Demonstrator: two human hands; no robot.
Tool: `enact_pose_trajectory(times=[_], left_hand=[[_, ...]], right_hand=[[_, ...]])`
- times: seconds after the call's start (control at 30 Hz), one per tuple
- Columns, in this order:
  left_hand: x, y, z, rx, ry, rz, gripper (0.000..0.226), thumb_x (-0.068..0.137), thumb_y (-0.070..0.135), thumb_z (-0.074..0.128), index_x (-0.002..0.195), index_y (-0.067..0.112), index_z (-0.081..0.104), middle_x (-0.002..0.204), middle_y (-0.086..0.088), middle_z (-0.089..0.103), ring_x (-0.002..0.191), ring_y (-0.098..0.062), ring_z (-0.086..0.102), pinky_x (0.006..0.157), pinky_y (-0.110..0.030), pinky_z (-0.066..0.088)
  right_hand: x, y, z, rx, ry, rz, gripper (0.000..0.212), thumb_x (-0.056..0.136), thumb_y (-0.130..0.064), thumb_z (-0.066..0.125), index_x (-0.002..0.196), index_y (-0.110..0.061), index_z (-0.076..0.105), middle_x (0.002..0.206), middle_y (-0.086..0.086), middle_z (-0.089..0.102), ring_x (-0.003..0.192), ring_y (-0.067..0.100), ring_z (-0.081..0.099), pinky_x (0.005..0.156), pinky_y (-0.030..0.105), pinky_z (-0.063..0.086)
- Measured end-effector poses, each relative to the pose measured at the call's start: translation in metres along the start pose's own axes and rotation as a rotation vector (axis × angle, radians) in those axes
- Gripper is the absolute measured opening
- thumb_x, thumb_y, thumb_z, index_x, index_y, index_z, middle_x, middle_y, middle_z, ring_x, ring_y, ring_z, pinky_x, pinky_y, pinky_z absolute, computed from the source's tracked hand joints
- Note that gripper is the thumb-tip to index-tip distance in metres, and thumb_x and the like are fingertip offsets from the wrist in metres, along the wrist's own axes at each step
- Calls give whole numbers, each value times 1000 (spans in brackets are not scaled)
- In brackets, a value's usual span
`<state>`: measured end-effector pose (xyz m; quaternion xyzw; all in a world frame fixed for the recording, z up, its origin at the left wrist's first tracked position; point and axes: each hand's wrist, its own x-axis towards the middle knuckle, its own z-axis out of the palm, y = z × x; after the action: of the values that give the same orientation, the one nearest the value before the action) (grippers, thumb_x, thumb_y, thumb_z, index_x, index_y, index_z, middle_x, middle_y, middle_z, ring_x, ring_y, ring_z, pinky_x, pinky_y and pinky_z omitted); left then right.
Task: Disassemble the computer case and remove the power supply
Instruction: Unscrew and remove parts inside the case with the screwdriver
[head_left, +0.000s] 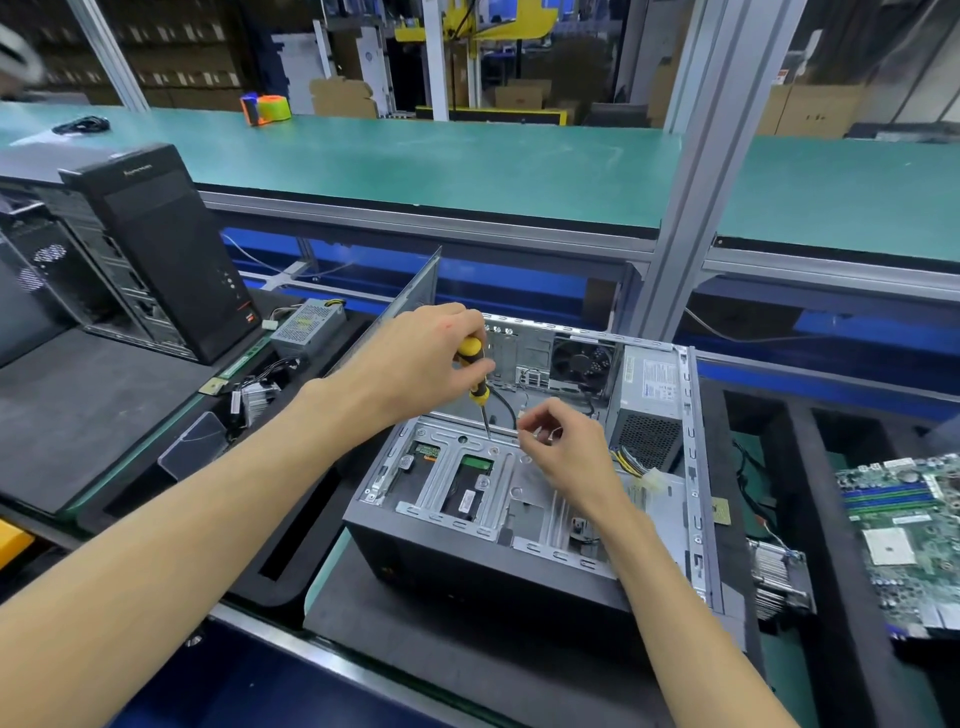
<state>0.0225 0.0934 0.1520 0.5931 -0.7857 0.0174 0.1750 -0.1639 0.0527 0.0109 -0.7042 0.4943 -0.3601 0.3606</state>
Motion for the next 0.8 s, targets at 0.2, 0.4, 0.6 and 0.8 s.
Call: enact_pose_trajectory(times=[0.2,0.4,0.6,0.8], left_hand=[[-1,-2,2,-23,12,21,19,93,36,65,94,18,60,85,8,54,77,-15,51,73,-34,49],[1,1,5,-30,3,40,18,93,34,66,94,16,62,85,7,55,76,-15,49,73,-36,49],[1,4,7,-37,-2,43,20,93,37,66,96,18,62,89,6,58,81,-16,52,77,-37,49],[1,3,5,-37,1,31,20,93,38,66,97,19,63,91,5,60,81,-16,51,78,-37,49]], right_hand=[[-5,3,-10,-173,-97,2,15,88,-12,74,95,-25,78,83,-13,70,75,-1,61,67,7,46],[-12,6,-19,-322,-187,1,12,85,-19,77,84,-31,75,86,-11,69,78,-3,57,64,4,39],[-13,3,-24,-286,-274,66,13,84,-14,74,88,-26,78,79,-13,72,67,-11,59,62,0,41],[-15,2,-23,-315,-255,33,10,86,-17,73,90,-25,79,77,-18,68,69,-13,57,62,-1,38]])
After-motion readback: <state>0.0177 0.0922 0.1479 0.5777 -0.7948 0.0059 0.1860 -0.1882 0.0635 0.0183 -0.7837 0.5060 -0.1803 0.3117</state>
